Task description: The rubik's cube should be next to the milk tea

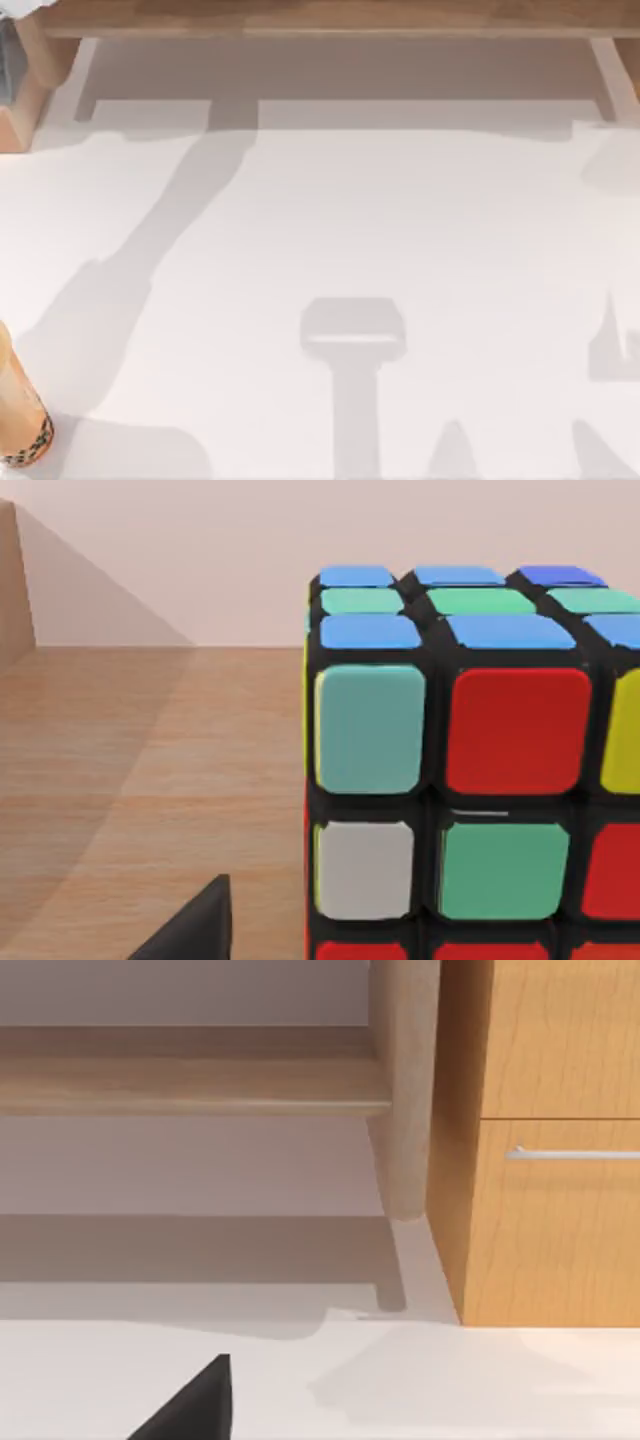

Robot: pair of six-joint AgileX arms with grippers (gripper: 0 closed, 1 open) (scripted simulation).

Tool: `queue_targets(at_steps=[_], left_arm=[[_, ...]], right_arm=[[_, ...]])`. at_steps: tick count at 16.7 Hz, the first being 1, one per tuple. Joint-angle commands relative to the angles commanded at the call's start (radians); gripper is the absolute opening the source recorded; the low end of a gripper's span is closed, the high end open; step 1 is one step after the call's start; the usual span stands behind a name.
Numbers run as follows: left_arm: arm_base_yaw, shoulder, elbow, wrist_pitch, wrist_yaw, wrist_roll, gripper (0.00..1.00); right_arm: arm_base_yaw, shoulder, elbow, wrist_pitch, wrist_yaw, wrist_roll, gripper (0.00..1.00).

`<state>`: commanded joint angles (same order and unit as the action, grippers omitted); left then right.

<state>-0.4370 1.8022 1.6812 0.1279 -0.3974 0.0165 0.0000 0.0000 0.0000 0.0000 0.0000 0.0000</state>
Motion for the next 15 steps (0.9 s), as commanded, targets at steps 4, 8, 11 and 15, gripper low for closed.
queue_targets(at_steps=[4,8,11,15], left_arm=[[0.027,0.110,0.143,-0.032,0.029,-0.001,1.00],[0.035,0.141,0.180,-0.041,0.037,-0.001,1.00],[0.035,0.141,0.180,-0.041,0.037,-0.001,0.92],[0.035,0.141,0.180,-0.041,0.037,-0.001,0.62]], right_arm=[[0.000,0.000,0.000,0.000,0.000,0.000,1.00],[0.000,0.000,0.000,0.000,0.000,0.000,1.00],[0.000,0.000,0.000,0.000,0.000,0.000,1.00],[0.000,0.000,0.000,0.000,0.000,0.000,1.00]])
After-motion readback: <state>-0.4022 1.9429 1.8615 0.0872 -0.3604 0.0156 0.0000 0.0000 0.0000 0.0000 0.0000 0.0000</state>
